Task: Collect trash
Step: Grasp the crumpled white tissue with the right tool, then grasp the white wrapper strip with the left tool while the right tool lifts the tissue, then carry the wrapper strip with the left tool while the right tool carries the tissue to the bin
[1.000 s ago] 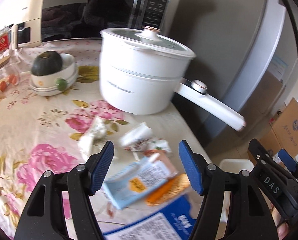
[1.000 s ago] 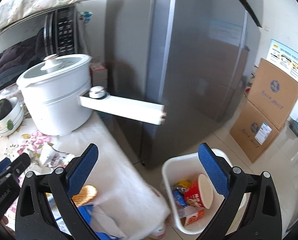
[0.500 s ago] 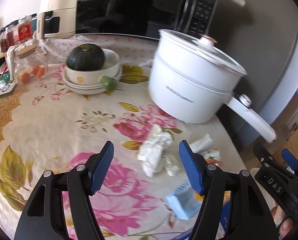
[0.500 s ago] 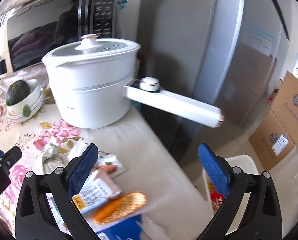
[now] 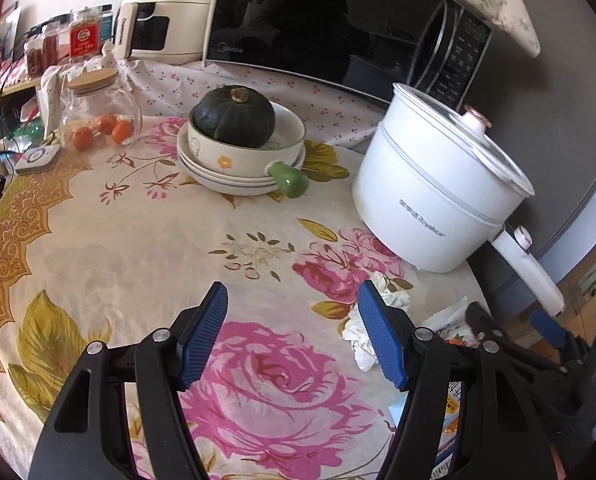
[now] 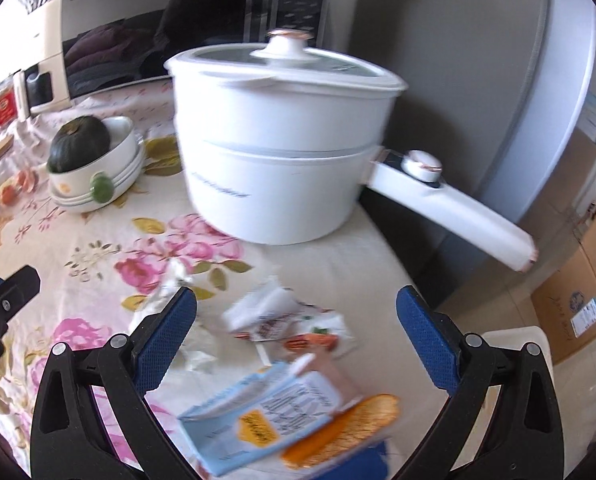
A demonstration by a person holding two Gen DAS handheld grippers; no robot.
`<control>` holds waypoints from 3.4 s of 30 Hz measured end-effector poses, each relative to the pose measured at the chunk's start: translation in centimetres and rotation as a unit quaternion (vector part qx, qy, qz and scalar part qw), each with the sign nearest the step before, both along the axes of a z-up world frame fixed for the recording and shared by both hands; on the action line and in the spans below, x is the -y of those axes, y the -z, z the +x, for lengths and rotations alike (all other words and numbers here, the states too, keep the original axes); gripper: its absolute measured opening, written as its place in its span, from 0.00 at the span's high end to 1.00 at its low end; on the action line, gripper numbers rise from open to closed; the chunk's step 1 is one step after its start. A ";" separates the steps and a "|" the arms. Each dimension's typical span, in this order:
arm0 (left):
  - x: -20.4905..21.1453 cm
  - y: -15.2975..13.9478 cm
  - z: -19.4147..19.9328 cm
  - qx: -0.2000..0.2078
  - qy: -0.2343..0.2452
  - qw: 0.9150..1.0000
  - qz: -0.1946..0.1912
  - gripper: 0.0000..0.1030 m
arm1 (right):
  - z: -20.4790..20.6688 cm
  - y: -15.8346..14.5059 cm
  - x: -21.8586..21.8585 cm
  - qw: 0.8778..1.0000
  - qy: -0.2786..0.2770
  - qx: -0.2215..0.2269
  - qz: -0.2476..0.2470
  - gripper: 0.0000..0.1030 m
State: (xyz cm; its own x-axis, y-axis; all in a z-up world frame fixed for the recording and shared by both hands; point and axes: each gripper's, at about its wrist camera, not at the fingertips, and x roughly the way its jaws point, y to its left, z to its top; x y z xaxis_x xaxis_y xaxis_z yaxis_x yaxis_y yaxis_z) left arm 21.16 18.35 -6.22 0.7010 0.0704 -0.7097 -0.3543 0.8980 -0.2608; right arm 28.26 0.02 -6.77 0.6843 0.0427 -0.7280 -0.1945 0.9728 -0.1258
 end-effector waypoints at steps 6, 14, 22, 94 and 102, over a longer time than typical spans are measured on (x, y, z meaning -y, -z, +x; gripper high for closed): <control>-3.0 -0.7 -1.3 0.013 -0.026 0.999 -0.021 0.33 | 0.1 2.0 -4.5 0.998 -0.039 -0.033 -0.023 0.07; -6.7 -0.6 -2.1 0.015 -0.058 0.997 -0.045 0.32 | 1.0 5.9 -9.7 0.993 -0.067 -0.075 -0.063 0.08; -7.4 0.1 -1.2 0.006 -0.055 0.995 -0.079 0.32 | 1.6 7.3 -10.8 0.991 -0.079 -0.094 -0.057 0.56; 9.1 1.7 9.0 -0.022 0.210 0.977 -0.005 0.94 | -1.5 -2.8 10.9 0.996 0.065 0.018 0.062 0.58; 8.0 -1.2 6.1 0.024 0.191 0.981 -0.008 0.94 | -2.5 -3.8 11.0 0.995 0.063 0.031 0.068 0.58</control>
